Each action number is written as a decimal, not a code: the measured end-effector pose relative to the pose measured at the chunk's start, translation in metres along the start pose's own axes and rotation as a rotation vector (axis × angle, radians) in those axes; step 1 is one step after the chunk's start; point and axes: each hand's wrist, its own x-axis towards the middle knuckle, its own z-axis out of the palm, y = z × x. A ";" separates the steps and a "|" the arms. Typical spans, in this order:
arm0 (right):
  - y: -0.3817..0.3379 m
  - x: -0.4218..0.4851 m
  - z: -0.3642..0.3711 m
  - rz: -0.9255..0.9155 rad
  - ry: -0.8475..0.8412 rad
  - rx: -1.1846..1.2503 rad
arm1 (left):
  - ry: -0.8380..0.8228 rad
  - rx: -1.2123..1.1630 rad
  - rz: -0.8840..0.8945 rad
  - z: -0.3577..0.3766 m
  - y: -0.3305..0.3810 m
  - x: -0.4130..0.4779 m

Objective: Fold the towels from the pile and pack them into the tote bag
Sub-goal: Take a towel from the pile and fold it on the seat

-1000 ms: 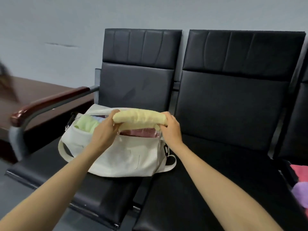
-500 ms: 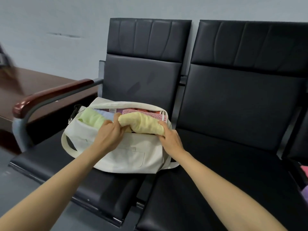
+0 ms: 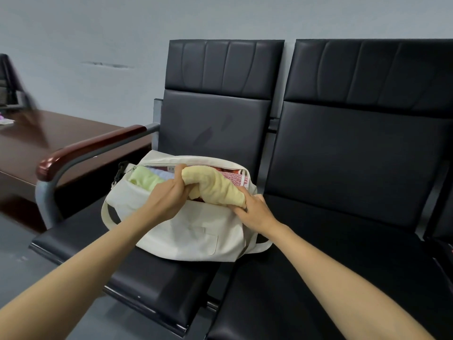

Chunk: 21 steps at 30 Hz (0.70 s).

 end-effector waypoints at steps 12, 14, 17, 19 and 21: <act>-0.024 0.017 -0.043 0.068 -0.290 -0.126 | -0.243 -0.171 -0.043 -0.012 -0.032 0.018; -0.028 0.020 -0.043 0.105 -0.306 -0.188 | -0.279 -0.199 -0.082 -0.012 -0.034 0.021; -0.032 0.028 -0.039 0.202 -0.316 -0.198 | -0.391 -0.373 -0.223 -0.019 -0.039 0.025; -0.038 0.030 -0.039 0.232 -0.370 -0.231 | -0.488 -0.280 -0.327 -0.023 -0.039 0.028; -0.044 0.033 -0.034 0.240 -0.397 -0.339 | -0.556 0.042 -0.374 -0.023 -0.041 0.032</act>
